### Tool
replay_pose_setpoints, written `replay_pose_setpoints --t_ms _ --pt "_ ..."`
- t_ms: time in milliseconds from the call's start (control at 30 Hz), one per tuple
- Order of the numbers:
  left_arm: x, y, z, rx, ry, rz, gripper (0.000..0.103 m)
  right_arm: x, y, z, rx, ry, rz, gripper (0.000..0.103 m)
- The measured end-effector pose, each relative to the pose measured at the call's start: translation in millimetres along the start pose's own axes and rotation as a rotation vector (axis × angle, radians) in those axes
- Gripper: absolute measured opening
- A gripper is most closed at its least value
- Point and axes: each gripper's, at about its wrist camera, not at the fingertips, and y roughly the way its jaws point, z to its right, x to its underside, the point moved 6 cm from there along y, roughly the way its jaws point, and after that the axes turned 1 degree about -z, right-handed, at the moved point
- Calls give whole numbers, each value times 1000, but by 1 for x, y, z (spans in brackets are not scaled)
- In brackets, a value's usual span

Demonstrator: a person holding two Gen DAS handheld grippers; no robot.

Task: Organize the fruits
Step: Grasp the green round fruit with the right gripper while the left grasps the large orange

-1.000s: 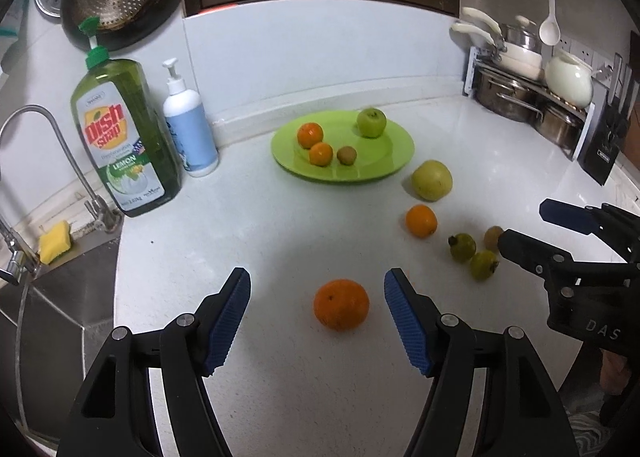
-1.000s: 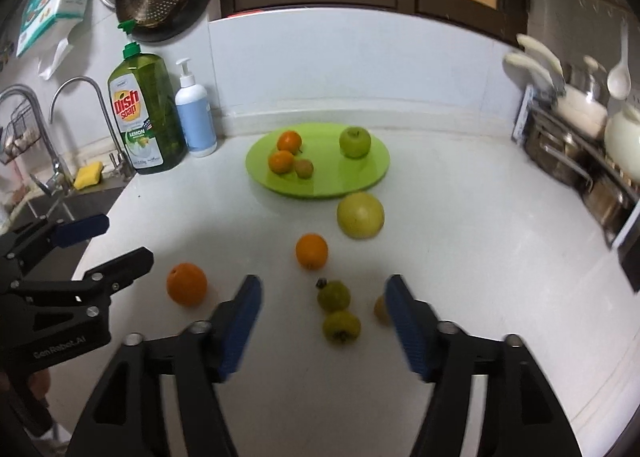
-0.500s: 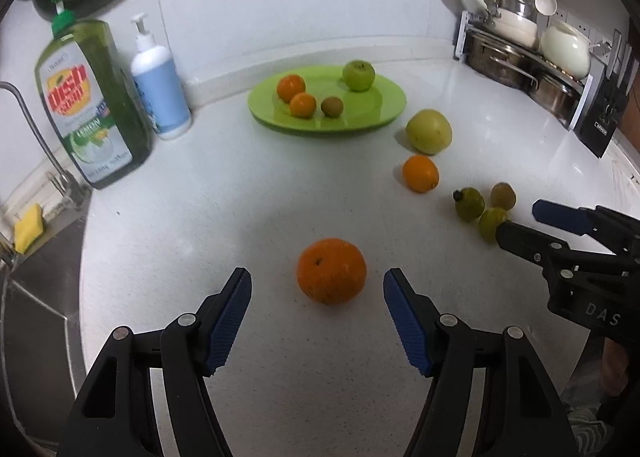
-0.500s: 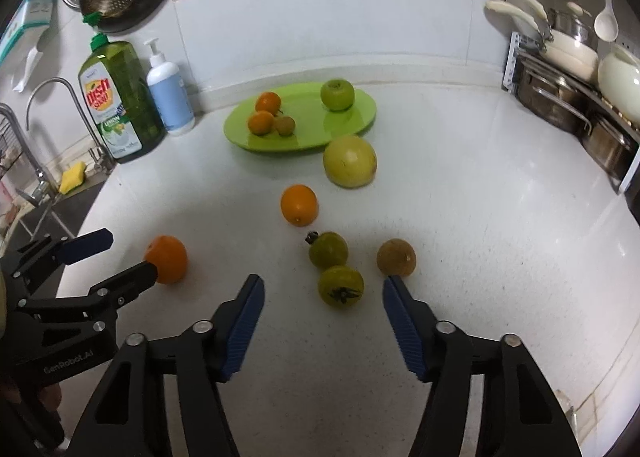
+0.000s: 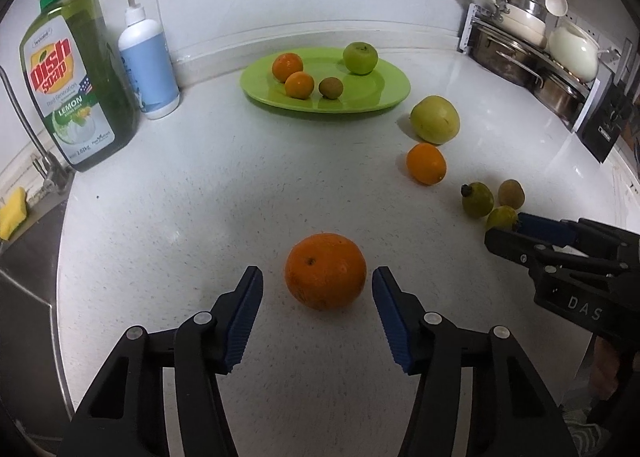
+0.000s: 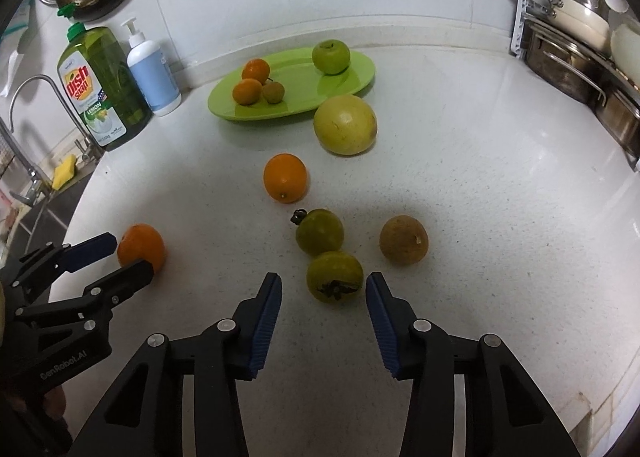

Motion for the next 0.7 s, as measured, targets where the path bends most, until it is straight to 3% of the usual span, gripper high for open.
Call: replay_pose_setpoints --t_ms 400,700 --pt "-5 8 3 33 -37 -11 43 -2 10 1 -14 2 -27 37" --pt "-8 8 6 16 -28 -1 43 -4 12 2 -15 -12 -16 31"
